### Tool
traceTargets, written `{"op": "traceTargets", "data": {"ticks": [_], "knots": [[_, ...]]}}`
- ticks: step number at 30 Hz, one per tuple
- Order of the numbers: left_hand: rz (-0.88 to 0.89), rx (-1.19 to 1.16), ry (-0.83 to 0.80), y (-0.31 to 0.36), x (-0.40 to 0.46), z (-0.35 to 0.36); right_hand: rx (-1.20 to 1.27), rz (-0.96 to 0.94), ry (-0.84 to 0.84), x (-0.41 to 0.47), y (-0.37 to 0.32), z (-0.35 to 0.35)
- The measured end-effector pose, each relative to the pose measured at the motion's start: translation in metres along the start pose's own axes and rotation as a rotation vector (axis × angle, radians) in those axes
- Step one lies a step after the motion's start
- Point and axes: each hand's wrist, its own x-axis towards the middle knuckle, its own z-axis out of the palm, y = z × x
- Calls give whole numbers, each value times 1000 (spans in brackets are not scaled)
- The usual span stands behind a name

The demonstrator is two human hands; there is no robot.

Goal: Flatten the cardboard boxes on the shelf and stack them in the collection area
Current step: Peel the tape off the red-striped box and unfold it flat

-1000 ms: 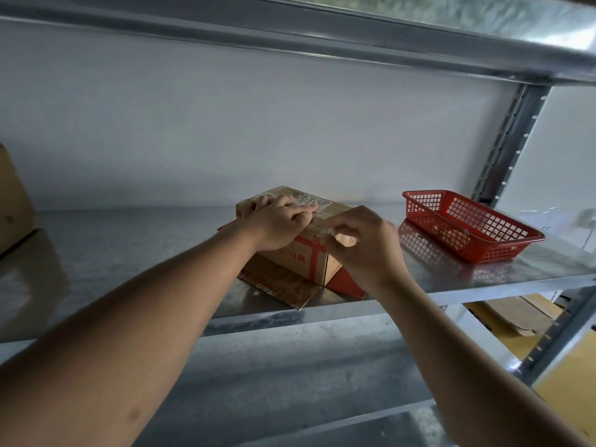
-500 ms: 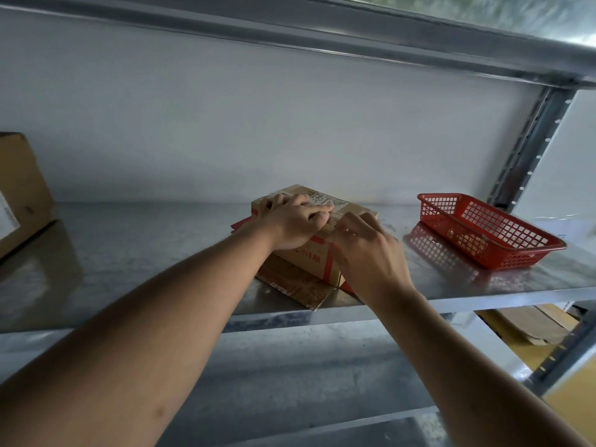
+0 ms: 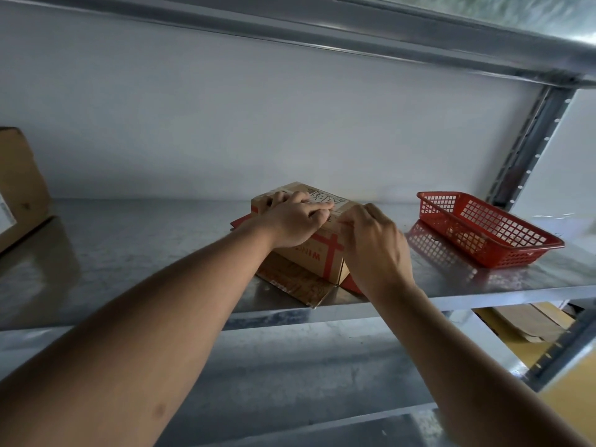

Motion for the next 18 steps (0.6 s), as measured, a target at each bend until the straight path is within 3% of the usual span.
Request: {"op": "traceTargets", "data": {"ticks": [7, 12, 15, 18], "knots": [[9, 23, -4, 1, -1, -1, 222, 257, -28, 17, 17, -13], [5, 26, -15, 0, 0, 0, 317, 90, -180, 18, 15, -23], [14, 42, -17, 2, 0, -2, 181, -70, -264, 16, 13, -23], [2, 30, -12, 4, -1, -2, 79, -38, -252, 13, 7, -17]]}}
